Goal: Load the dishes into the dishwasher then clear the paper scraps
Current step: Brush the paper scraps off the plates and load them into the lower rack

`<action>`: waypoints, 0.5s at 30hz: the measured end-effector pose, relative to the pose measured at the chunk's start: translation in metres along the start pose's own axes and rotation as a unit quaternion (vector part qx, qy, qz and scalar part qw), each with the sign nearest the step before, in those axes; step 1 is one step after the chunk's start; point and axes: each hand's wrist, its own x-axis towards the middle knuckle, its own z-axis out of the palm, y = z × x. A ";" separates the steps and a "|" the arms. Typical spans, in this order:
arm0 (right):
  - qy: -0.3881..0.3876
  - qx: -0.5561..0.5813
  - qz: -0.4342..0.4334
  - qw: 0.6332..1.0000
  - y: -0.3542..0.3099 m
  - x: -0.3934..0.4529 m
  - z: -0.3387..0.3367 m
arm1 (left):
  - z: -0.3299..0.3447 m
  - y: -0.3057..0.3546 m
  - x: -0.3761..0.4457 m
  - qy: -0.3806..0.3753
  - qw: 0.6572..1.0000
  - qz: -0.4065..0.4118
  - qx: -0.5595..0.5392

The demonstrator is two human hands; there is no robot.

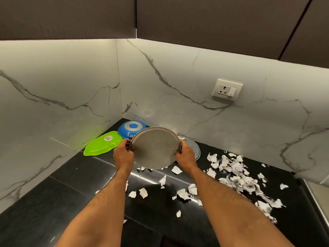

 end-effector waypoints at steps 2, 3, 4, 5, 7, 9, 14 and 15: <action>-0.001 0.002 -0.006 1.000 0.003 -0.010 -0.008 | -0.001 0.003 -0.008 -0.007 1.000 -0.006 -0.011; -0.004 0.003 -0.007 1.000 0.005 -0.016 -0.012 | -0.001 0.004 -0.013 -0.010 1.000 -0.008 -0.012; -0.005 0.005 -0.006 1.000 0.007 -0.022 -0.017 | -0.001 0.004 -0.019 -0.014 1.000 -0.009 -0.011; -0.006 0.005 -0.007 1.000 0.009 -0.029 -0.021 | -0.001 0.004 -0.027 -0.020 1.000 -0.008 -0.009; -0.003 0.004 -0.004 1.000 0.016 -0.045 -0.029 | -0.001 0.005 -0.046 -0.033 0.999 -0.011 -0.008; -0.006 0.001 0.001 1.000 0.023 -0.063 -0.037 | -0.001 0.006 -0.066 -0.043 0.999 -0.026 -0.011; -0.001 0.009 0.011 1.000 0.049 -0.112 -0.063 | 0.000 0.013 -0.117 -0.071 0.997 -0.033 -0.006; 0.002 0.011 0.015 1.000 0.053 -0.121 -0.071 | 0.001 0.015 -0.127 -0.075 0.997 -0.029 0.001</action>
